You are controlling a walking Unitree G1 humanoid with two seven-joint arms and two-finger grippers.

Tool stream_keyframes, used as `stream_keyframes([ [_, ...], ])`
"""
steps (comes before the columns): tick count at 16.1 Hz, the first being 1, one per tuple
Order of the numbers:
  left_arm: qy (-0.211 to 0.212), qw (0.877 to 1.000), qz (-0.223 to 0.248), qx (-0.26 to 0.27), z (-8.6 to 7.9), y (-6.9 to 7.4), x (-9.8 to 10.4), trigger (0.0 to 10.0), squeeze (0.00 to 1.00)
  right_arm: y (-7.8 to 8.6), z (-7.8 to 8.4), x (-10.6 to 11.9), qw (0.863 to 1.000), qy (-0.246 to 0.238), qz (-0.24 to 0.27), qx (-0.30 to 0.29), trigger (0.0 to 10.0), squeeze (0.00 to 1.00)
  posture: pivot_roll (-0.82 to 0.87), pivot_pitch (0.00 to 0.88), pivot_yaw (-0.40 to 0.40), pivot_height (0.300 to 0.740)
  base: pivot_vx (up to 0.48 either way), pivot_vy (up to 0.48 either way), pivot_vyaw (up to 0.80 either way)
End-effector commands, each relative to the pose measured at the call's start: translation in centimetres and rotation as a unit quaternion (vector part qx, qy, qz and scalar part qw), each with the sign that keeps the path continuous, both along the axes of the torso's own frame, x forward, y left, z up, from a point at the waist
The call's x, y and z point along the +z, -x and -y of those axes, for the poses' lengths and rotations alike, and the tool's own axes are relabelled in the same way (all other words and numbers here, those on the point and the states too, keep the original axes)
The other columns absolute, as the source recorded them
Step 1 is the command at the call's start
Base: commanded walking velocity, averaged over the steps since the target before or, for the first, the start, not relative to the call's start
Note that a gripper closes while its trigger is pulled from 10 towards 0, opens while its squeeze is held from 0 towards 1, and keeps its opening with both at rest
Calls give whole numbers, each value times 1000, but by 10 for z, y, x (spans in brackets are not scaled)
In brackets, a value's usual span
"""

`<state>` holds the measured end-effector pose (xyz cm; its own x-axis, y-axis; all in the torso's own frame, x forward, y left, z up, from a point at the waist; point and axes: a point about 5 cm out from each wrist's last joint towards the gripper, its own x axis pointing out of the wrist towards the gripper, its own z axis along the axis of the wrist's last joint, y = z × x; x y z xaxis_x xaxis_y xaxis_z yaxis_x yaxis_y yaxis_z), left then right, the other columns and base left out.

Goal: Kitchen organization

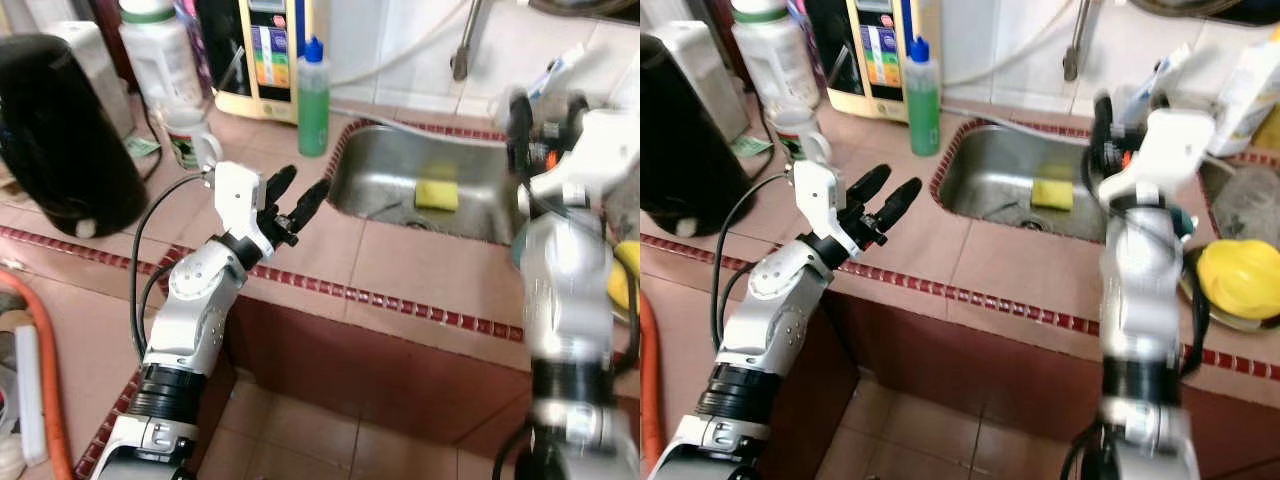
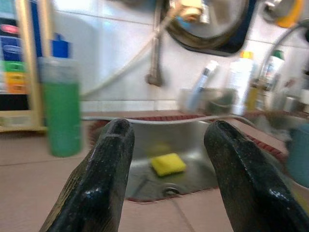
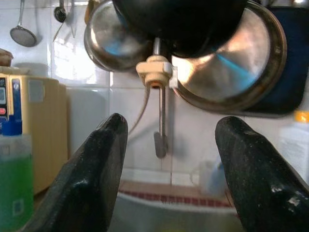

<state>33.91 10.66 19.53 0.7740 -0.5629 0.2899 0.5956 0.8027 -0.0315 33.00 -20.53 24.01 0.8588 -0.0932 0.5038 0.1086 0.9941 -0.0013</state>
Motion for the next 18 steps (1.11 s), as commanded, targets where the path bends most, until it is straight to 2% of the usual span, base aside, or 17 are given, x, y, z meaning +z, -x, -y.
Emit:
stream_keyframes([
  [1, -6, 1000, 6, 23, -5, -1, -1, 10000, 0, 7, -7, -8, 1000, 15, -13, -4, 10000, 0, -114, 0, 41, 740, 0, 0, 0],
  [5, -15, 1000, 2, 19, -6, 8, -12, 10000, 0, 24, -23, -35, 998, 36, -57, -5, 10000, 0, -116, 0, 48, 740, 0, 0, 0],
  [8, -24, 999, 4, 24, -7, 11, -17, 10000, 0, 33, -32, -46, 996, 42, -79, 0, 10000, 0, -108, 0, 43, 740, 0, 0, 0],
  [11, -33, 999, 5, 21, -10, 15, -19, 10000, 0, 38, -33, -50, 995, 57, -85, 1, 10000, 0, -105, 0, 41, 740, 0, -326, 0],
  [18, -31, 999, 11, 25, -14, 11, -12, 10000, 0, 37, -24, -38, 994, 79, -73, -11, 10000, 0, -107, 0, 33, 740, 0, -355, 0],
])
